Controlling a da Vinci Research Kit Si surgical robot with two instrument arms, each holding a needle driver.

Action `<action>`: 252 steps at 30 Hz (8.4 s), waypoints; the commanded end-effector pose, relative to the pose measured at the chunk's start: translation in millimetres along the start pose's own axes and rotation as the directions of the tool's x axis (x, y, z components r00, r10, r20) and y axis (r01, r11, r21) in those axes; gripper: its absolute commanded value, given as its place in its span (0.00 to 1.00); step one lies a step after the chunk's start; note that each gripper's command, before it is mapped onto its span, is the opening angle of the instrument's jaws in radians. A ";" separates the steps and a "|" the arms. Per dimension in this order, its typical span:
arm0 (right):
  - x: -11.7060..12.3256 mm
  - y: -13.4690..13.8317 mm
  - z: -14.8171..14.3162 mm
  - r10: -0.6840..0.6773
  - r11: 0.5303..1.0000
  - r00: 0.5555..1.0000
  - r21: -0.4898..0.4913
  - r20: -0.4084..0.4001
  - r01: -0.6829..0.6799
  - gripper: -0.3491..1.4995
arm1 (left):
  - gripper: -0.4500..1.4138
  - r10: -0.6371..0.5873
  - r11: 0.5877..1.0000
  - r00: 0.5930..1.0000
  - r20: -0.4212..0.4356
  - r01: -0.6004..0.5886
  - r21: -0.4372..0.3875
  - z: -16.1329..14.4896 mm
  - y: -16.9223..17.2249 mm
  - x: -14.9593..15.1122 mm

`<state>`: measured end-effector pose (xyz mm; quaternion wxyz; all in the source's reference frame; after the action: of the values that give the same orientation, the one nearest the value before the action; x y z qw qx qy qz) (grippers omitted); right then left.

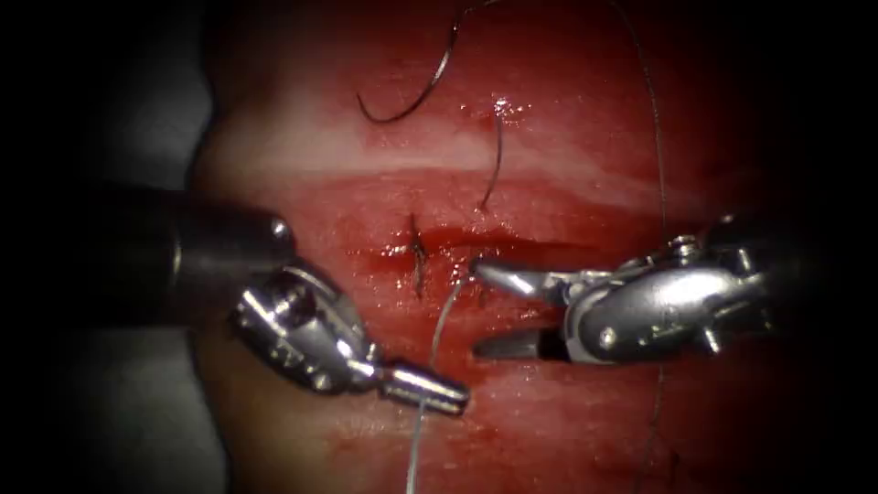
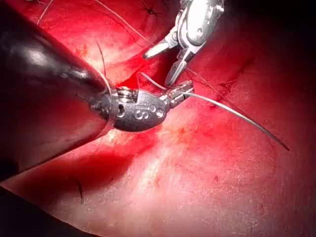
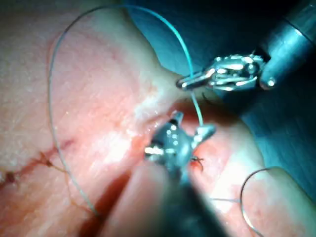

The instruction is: Wound Closure

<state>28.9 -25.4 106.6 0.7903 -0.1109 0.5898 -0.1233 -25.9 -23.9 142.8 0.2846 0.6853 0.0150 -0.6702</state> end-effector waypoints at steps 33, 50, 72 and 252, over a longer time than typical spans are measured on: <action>0.4 -1.2 1.5 -0.044 0.999 0.996 0.021 0.074 0.043 0.00 | 0.35 -0.031 0.999 0.999 -0.020 0.031 -0.012 0.9 0.9 0.4; -5.6 0.7 -3.0 0.106 0.994 0.959 -0.059 0.264 -0.093 0.00 | 0.98 -0.029 0.972 0.986 0.164 -0.010 0.236 -1.6 1.9 1.7; -13.6 3.9 -3.8 0.294 0.956 0.904 -0.116 0.309 -0.271 0.00 | 0.88 0.072 0.925 0.938 0.339 -0.190 0.330 2.3 3.4 -1.1; -9.6 -2.8 7.0 0.496 0.852 0.868 0.177 0.024 -0.492 0.61 | 0.00 0.218 0.931 0.976 -0.015 -0.204 0.302 -6.8 -7.8 -7.0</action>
<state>32.4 -24.0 117.5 0.7919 0.1167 0.5988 0.0281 -23.0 -11.6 145.9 0.2490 0.7338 -0.1535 -0.6132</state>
